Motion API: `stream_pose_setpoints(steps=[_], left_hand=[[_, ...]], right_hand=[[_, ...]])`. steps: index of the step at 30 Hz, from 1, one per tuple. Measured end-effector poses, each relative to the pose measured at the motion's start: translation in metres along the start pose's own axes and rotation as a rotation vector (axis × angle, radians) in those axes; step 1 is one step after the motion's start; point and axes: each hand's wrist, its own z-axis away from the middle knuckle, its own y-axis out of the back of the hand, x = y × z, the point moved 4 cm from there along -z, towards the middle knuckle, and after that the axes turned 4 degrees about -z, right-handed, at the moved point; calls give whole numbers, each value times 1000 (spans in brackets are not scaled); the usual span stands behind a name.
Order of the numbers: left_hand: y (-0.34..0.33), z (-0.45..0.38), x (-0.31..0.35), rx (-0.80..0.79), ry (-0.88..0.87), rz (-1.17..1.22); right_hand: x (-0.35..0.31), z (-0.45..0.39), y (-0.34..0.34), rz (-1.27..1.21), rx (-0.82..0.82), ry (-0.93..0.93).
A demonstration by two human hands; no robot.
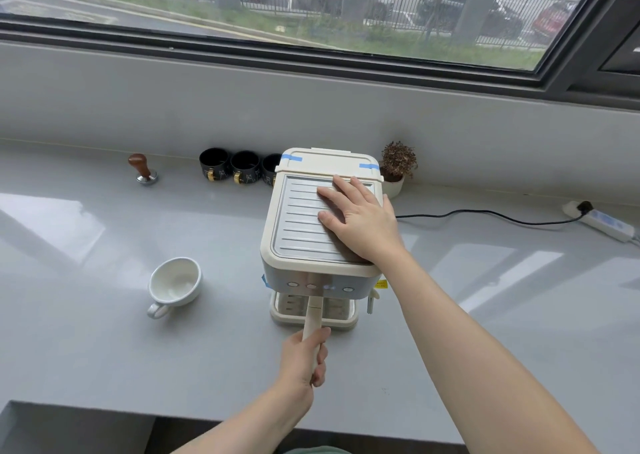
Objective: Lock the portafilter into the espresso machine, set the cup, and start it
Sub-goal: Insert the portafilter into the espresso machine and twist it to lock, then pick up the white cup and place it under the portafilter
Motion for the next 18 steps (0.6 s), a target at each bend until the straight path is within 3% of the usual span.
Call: stream_pose_setpoints(steps=[5, 13, 15, 18], left_hand=[[7, 0, 4, 5, -51, -127], [30, 6, 24, -148, -142, -447], [61, -4, 39, -38, -238, -467], [140, -23, 68, 390, -375, -459]], right_hand=[[-1, 1, 0, -4, 12, -4], [0, 0, 2, 11, 21, 26], [4, -1, 5, -59, 56, 45], [12, 2, 13, -258, 204, 62]])
